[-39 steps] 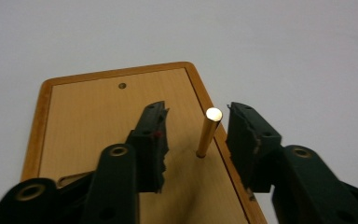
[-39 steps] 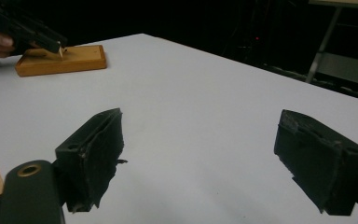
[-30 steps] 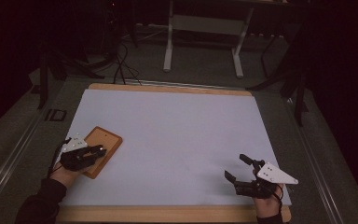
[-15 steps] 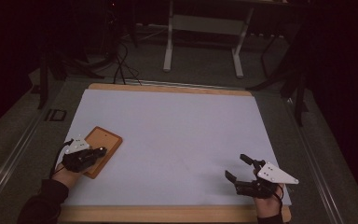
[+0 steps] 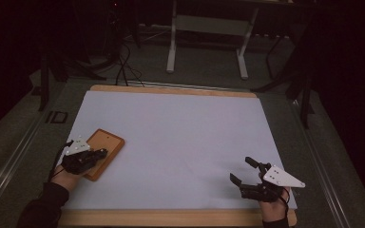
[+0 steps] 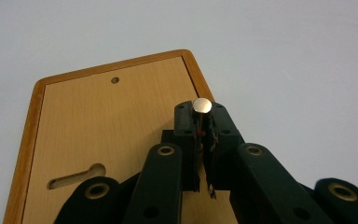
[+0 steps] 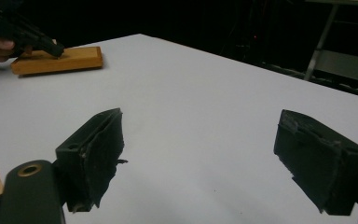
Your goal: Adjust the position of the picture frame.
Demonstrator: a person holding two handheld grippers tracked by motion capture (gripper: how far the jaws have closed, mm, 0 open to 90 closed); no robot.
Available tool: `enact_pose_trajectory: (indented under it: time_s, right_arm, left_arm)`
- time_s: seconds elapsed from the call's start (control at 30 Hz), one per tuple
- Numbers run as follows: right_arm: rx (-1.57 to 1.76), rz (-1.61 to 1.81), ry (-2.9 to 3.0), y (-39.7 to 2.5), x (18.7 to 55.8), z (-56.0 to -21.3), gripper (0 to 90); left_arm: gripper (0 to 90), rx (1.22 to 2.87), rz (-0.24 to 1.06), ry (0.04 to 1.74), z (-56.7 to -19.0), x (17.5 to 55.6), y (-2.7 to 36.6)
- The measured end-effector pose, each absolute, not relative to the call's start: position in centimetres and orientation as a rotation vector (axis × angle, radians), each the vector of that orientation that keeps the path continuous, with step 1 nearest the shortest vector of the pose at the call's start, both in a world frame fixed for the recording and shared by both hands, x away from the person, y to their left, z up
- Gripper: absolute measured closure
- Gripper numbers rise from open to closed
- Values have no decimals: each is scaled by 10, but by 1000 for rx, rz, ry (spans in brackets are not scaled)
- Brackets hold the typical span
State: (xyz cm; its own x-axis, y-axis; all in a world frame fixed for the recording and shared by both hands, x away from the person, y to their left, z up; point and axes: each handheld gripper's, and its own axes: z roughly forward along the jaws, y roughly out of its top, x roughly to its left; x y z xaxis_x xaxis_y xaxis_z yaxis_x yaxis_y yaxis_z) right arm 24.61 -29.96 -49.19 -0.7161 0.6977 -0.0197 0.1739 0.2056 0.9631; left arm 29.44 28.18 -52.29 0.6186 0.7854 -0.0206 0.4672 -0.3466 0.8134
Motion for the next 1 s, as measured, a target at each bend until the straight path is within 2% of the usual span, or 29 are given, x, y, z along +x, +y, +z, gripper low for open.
enact_pose_trajectory:
  time_s: [0.43, 1.0]
  right_arm:
    - [819, 1535, 2036, -300, 247, -492, 153]
    - [820, 1542, 2032, -301, 246, -492, 153]
  left_arm:
    - [852, 1979, 475, 918, -495, 293, 269]
    - [851, 1979, 428, 776, -470, 305, 220]
